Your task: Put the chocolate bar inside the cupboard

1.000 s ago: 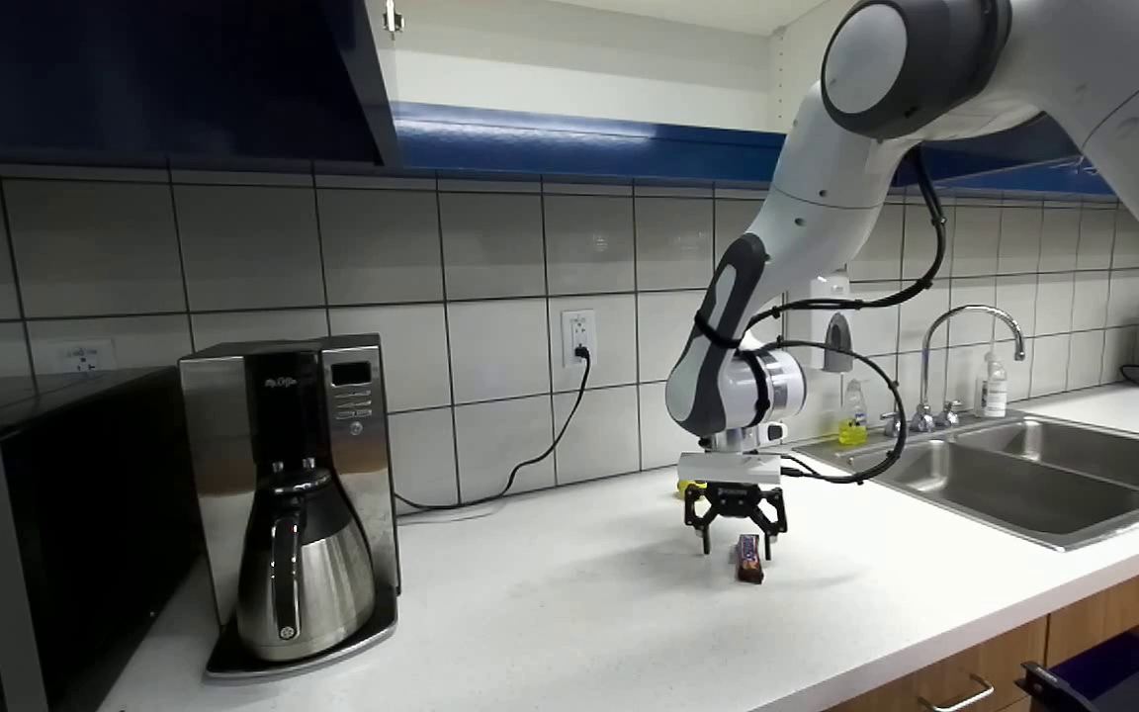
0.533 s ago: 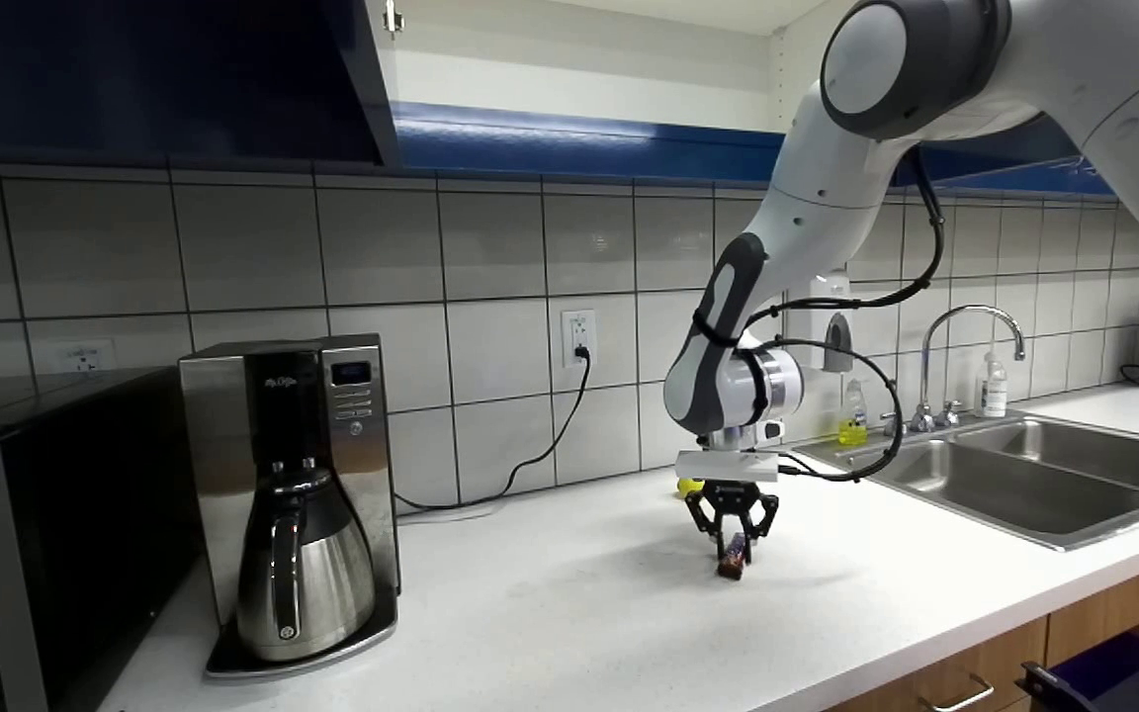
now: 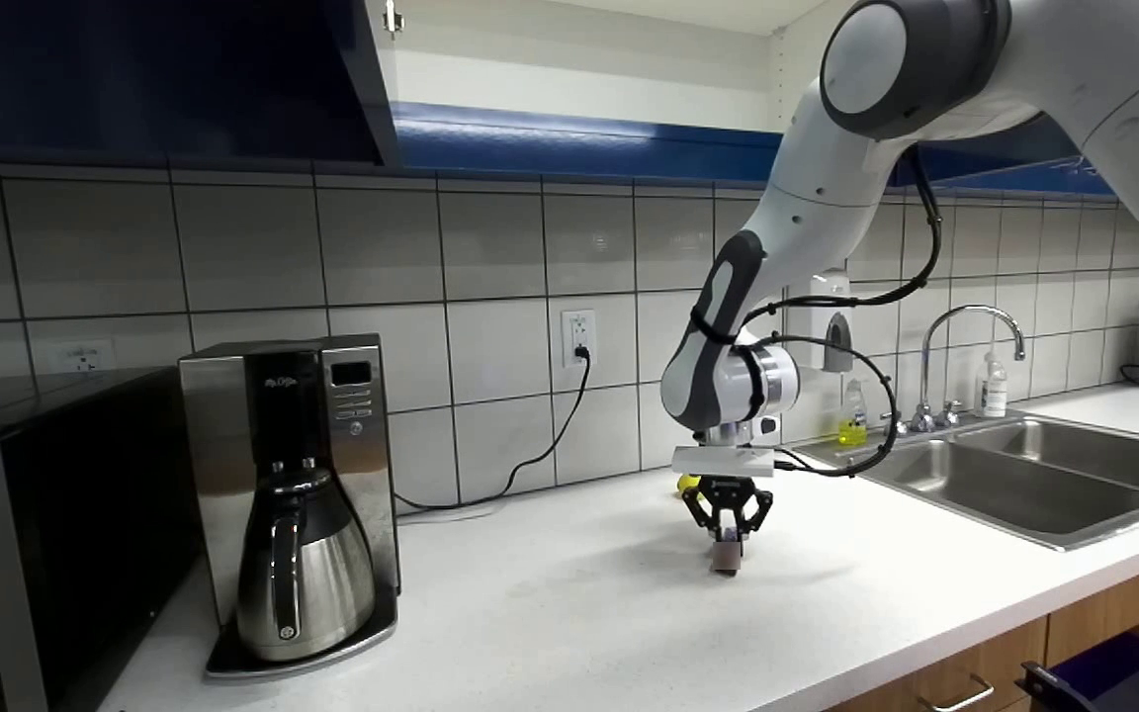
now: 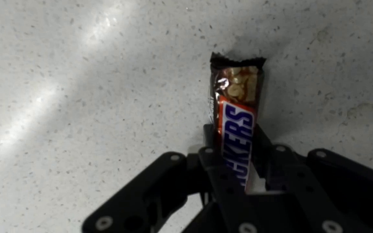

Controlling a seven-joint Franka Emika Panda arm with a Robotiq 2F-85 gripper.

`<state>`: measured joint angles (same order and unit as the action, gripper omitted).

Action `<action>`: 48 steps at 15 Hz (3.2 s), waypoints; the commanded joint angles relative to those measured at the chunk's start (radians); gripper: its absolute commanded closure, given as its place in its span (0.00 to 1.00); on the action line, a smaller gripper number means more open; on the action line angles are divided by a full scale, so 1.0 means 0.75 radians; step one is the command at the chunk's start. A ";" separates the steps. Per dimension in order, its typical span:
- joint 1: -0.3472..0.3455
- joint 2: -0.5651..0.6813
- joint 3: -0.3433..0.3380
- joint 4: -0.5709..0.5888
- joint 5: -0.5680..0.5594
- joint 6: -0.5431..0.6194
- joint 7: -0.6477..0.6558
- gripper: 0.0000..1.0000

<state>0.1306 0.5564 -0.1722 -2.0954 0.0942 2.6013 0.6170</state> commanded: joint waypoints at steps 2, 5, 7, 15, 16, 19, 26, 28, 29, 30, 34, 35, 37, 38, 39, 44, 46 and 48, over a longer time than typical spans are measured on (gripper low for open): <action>0.027 -0.056 -0.013 0.001 -0.092 -0.030 -0.029 0.93; 0.025 -0.115 0.013 -0.024 -0.179 -0.025 -0.177 0.93; 0.044 -0.153 0.016 -0.042 -0.242 -0.035 -0.247 0.93; 0.097 -0.358 0.050 -0.254 -0.413 0.027 -0.348 0.93; 0.107 -0.402 0.053 -0.303 -0.441 0.032 -0.335 0.93; 0.124 -0.531 0.068 -0.434 -0.516 0.023 -0.307 0.93; 0.071 -0.874 0.163 -0.678 -0.639 -0.024 -0.242 0.93; 0.039 -1.006 0.206 -0.722 -0.649 -0.046 -0.231 0.93; 0.021 -1.075 0.232 -0.739 -0.642 -0.061 -0.228 0.93; 0.003 -1.139 0.259 -0.751 -0.622 -0.081 -0.239 0.93; -0.040 -1.401 0.347 -0.762 -0.522 -0.208 -0.296 0.93; -0.043 -1.466 0.360 -0.753 -0.494 -0.241 -0.301 0.93; -0.057 -1.574 0.384 -0.713 -0.447 -0.313 -0.308 0.93; -0.066 -1.622 0.393 -0.687 -0.431 -0.347 -0.313 0.93; -0.075 -1.664 0.400 -0.658 -0.419 -0.370 -0.317 0.93; -0.118 -1.765 0.418 -0.466 -0.397 -0.480 -0.353 0.93; -0.134 -1.775 0.423 -0.369 -0.395 -0.516 -0.362 0.93; -0.141 -1.752 0.420 -0.252 -0.386 -0.562 -0.385 0.93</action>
<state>0.0674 -0.7702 0.1156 -2.4059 -0.2282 2.2556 0.3797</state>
